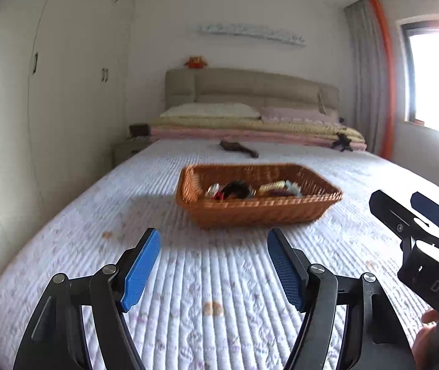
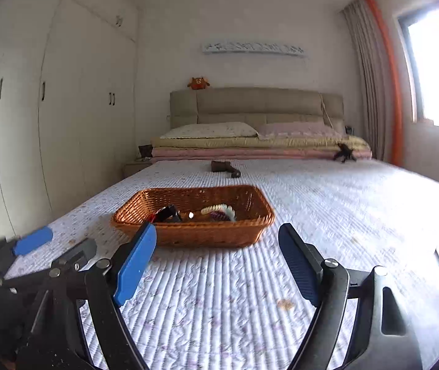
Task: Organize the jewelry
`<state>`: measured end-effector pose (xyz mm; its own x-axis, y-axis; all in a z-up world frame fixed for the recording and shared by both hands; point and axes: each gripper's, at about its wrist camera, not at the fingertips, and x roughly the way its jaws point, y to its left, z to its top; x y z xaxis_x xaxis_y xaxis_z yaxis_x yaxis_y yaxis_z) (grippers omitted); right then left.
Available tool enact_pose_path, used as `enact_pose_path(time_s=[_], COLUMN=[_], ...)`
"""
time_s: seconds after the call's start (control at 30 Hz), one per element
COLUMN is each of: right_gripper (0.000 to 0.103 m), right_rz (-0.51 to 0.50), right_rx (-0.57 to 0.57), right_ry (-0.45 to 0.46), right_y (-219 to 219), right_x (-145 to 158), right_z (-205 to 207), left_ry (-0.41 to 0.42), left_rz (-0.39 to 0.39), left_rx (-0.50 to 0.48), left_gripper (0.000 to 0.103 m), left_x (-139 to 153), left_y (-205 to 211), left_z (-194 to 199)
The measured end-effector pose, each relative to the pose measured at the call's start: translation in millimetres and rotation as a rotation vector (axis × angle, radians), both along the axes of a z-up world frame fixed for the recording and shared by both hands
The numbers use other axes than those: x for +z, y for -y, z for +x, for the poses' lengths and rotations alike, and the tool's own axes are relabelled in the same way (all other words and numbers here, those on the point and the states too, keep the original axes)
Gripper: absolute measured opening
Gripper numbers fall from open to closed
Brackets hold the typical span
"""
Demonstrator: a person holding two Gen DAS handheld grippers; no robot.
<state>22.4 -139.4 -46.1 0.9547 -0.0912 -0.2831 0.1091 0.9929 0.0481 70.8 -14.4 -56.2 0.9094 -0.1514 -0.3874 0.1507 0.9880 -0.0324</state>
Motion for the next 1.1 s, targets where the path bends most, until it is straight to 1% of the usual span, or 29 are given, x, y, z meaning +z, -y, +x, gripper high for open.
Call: enact_pose_path(time_s=[0.07, 0.13, 0.17, 0.3, 0.4, 0.53, 0.77, 0.83, 1.1], right_gripper=[0.083, 0.083, 0.083, 0.083, 0.083, 0.083, 0.083, 0.083, 0.083], right_rz=[-0.018, -0.009, -0.007, -0.012, -0.022, -0.03, -0.027, -0.023, -0.032], right_rx=[-0.011, 0.006, -0.01, -0.022, -0.034, -0.028, -0.025, -0.023, -0.02], right_ry=[-0.025, -0.056, -0.063, -0.075, -0.088, -0.087, -0.087, -0.09, -0.089], right_y=[-2, -4, -2, 5, 5, 4, 4, 4, 2], right_x=[-5, -9, -9, -15, -20, -21, -21, -21, -22], right_z=[4, 11, 12, 16, 21, 19, 18, 19, 20], left_ry=[0.006, 0.008, -0.007, -0.012, -0.03, -0.012, -0.025, -0.027, -0.033], left_rz=[0.024, 0.04, 0.033, 0.007, 0.018, 0.019, 0.006, 0.003, 0.019], left_rx=[0.0, 0.023, 0.018, 0.032, 0.038, 0.045, 0.051, 0.04, 0.035], left_gripper=[0.073, 0.073, 0.073, 0.073, 0.073, 0.073, 0.073, 0.073, 0.073], left_x=[-5, -9, -10, -15, -20, -20, -20, -20, -22], left_y=[0, 3, 2, -3, 0, 2, 0, 0, 5], left_z=[0, -1, 2, 8, 11, 5, 6, 6, 9])
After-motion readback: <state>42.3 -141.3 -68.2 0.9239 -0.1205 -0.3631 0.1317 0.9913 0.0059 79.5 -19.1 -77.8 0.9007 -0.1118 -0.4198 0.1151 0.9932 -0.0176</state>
